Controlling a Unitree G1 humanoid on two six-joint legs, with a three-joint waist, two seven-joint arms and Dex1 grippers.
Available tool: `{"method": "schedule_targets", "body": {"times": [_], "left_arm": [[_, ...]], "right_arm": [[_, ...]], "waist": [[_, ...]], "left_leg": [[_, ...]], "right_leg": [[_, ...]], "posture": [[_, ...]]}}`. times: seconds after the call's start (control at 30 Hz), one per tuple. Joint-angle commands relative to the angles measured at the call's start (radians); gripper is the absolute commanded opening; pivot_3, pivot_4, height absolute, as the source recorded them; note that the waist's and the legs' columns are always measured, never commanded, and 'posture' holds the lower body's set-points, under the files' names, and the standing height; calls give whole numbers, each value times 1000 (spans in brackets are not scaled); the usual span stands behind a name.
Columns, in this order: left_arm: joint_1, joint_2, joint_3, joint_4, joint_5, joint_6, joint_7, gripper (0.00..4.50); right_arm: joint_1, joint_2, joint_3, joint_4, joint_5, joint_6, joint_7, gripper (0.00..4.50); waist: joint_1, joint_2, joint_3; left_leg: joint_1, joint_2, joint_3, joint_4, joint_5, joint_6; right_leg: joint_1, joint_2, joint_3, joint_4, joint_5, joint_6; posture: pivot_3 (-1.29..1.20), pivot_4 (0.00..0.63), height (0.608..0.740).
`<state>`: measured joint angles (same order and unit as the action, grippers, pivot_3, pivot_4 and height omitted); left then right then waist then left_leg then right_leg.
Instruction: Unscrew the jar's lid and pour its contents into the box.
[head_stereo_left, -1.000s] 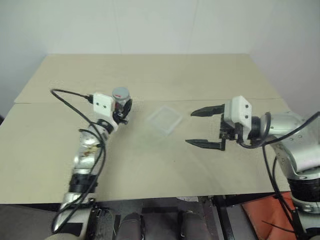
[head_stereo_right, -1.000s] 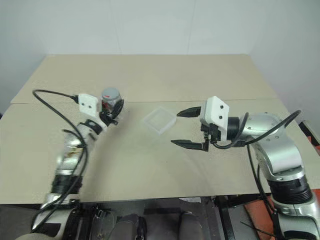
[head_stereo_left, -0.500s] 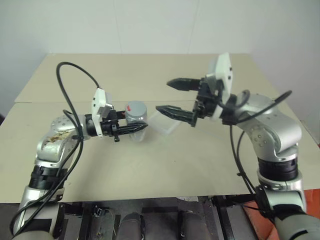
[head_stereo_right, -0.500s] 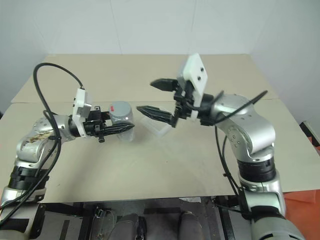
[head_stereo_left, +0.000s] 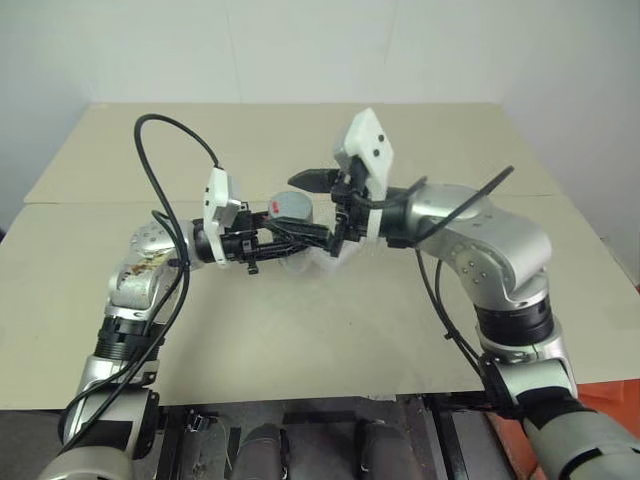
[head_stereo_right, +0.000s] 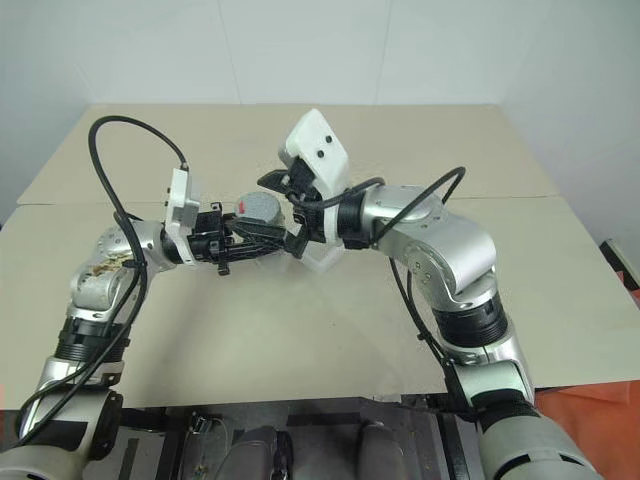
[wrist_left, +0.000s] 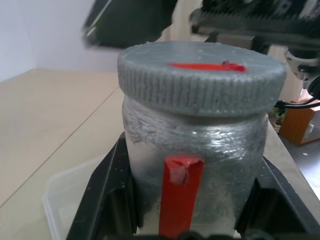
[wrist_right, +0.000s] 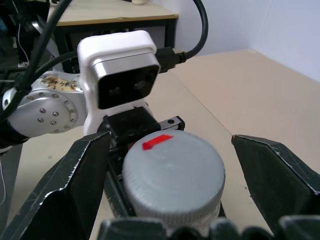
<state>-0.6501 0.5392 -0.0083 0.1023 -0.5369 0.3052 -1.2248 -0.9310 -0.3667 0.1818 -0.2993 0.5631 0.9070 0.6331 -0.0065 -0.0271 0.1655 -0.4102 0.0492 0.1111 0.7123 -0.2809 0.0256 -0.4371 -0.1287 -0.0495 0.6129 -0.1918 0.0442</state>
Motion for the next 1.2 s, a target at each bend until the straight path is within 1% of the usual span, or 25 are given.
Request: {"method": "schedule_targets", "body": {"times": [0.03,0.13,0.23,0.27,0.3,0.33,0.37,0.6,0.7,0.8,0.83,0.9,1.03,1.13,1.2], "left_arm": [[-3,0,15,-38,-4,-15,0,1923],[2,4,20,-48,-5,-16,1,1923],[3,5,21,-47,-4,-18,0,1923],[3,5,21,-46,-3,-19,0,1923],[3,4,21,-46,-3,-18,1,1923],[3,4,20,-46,-2,-18,1,1923],[3,4,20,-45,-1,-19,1,1923],[16,10,24,-52,-6,-20,-10,1923],[35,19,31,-80,-41,-18,-59,1923],[69,39,29,-153,-108,13,-145,1923],[83,49,24,-176,-120,14,-177,1923],[98,62,16,-201,-125,11,-211,1923],[113,69,8,-250,-149,27,-235,1923],[112,63,7,-262,-149,29,-232,1923],[107,58,5,-261,-146,29,-228,1923]], "right_arm": [[-25,0,-4,-7,-9,-2,4,4500],[-29,8,4,4,-18,-7,4,4500],[-29,10,10,7,-22,-9,8,3872],[-28,10,10,7,-23,-9,9,3594],[-27,10,10,7,-24,-10,10,3198],[-27,10,11,7,-26,-10,10,2897],[-27,10,11,7,-28,-11,10,2758],[-26,-4,9,-1,-28,-30,36,2757],[-16,-34,12,35,-14,-129,182,2757],[-19,-57,22,119,48,-248,469,2757],[-35,-51,34,161,55,-267,533,2757],[-64,-36,52,228,48,-284,597,2757],[-129,12,122,405,4,-407,818,2757],[-162,57,138,508,-26,-471,895,2757],[-182,83,141,569,-58,-510,913,2757]], "waist": [[-1,0,0],[-3,0,0],[-5,0,0],[-6,0,0],[-6,0,0],[-6,0,0],[-6,0,0],[-6,0,0],[-6,0,0],[-6,0,0],[-6,0,0],[-8,0,0],[-10,0,0],[-9,0,0],[-8,0,0]], "left_leg": [[0,0,0,0,0,0],[0,0,0,0,0,0],[0,0,0,0,0,0],[0,0,0,0,0,0],[0,0,0,0,0,0],[0,0,0,0,0,0],[0,0,0,0,0,0],[0,0,0,0,0,0],[0,0,0,0,0,0],[-1,0,0,0,0,0],[0,0,0,0,0,0],[0,0,0,0,0,1],[1,0,0,0,0,0],[1,0,0,1,0,0],[1,0,0,1,0,0]], "right_leg": [[0,0,0,0,0,0],[0,0,0,0,0,0],[0,0,0,0,0,0],[0,0,0,0,0,0],[0,0,0,0,0,0],[0,0,0,0,0,0],[0,0,0,0,0,0],[0,0,0,0,0,0],[0,0,0,0,0,0],[0,0,0,-1,0,0],[0,0,0,-1,0,0],[0,0,0,-1,0,1],[0,0,1,1,0,0],[0,0,1,1,0,0],[0,0,1,1,0,0]], "posture": [[0,150,740],[0,150,740],[0,150,740],[0,150,740],[0,150,740],[0,150,740],[0,150,740],[0,150,740],[0,150,740],[0,150,740],[0,150,740],[0,150,740],[0,150,740],[0,150,740],[0,150,740]]}}
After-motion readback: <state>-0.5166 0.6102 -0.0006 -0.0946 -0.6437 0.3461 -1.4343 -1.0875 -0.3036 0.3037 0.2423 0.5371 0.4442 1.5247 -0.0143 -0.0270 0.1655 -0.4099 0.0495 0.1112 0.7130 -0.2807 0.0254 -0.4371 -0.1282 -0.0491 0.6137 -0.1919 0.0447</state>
